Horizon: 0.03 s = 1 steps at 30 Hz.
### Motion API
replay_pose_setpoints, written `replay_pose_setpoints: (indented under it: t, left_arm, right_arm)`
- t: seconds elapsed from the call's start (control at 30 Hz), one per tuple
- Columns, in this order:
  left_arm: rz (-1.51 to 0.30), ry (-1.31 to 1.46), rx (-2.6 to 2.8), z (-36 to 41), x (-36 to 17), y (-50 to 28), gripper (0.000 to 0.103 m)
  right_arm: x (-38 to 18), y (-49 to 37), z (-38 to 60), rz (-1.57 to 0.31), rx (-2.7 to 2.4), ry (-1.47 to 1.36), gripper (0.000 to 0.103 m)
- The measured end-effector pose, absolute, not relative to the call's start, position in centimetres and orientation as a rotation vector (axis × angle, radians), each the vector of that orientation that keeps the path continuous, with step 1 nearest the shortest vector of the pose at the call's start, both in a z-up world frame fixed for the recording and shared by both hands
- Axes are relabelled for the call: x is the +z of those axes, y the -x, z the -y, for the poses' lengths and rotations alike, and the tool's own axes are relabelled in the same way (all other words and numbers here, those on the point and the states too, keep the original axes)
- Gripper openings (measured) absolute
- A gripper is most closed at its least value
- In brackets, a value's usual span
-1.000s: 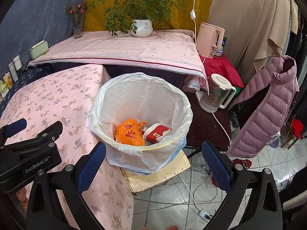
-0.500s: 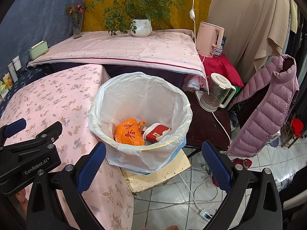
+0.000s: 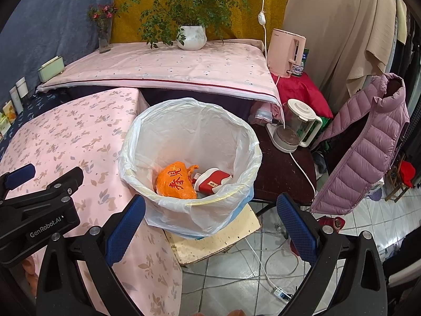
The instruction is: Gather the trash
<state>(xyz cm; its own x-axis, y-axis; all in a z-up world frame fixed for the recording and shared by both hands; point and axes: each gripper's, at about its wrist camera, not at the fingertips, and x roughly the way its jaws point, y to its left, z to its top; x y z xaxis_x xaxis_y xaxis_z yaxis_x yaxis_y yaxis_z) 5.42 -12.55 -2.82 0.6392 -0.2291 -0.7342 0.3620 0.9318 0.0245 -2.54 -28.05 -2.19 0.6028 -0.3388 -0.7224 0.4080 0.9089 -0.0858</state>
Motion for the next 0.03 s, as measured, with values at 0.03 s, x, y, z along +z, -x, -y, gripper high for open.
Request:
replay_pose_setpoints:
  t: [0.03]
  left_arm:
    - [-0.813,-0.178,-0.34,12.54,-2.89,-5.46,0.091]
  right_arm:
    - [-2.24,2.52,28.12,-0.818,-0.434,-0.092,0.096]
